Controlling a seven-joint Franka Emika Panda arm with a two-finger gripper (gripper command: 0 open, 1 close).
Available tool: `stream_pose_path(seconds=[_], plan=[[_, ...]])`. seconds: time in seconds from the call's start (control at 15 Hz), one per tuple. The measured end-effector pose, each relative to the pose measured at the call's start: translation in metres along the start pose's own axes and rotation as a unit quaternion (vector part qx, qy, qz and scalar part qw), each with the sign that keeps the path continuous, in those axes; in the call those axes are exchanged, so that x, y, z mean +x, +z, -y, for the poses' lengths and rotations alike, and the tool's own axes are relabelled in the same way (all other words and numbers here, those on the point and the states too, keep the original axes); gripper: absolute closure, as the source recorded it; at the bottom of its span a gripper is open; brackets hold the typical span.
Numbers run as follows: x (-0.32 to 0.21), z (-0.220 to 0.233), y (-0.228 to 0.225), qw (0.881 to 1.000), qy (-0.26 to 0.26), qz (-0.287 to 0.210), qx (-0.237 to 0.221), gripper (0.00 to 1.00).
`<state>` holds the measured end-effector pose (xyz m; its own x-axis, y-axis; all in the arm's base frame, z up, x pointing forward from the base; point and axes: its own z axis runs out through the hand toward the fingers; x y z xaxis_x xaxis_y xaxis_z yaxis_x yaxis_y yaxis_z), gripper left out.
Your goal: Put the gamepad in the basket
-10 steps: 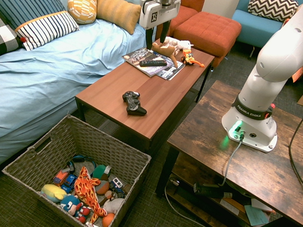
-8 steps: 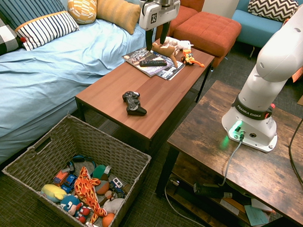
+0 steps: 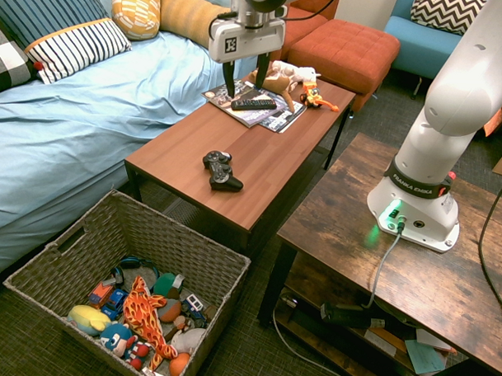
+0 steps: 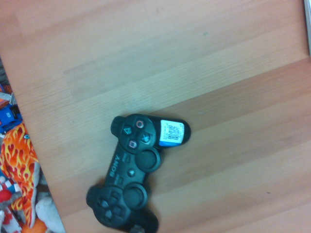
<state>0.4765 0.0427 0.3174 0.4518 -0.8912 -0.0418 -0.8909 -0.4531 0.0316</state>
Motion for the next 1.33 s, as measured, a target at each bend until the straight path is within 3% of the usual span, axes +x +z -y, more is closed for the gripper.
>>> stream_pose_path(seconds=[0.27, 0.53, 1.33], plan=[[-0.017, 0.042, 0.037, 0.998, 0.052, 0.011, -0.021, 0.00], [-0.025, 0.054, 0.078, 0.994, 0.100, 0.020, -0.036, 0.00], [-0.043, 0.080, 0.185, 0.991, 0.108, 0.013, -0.084, 0.00]])
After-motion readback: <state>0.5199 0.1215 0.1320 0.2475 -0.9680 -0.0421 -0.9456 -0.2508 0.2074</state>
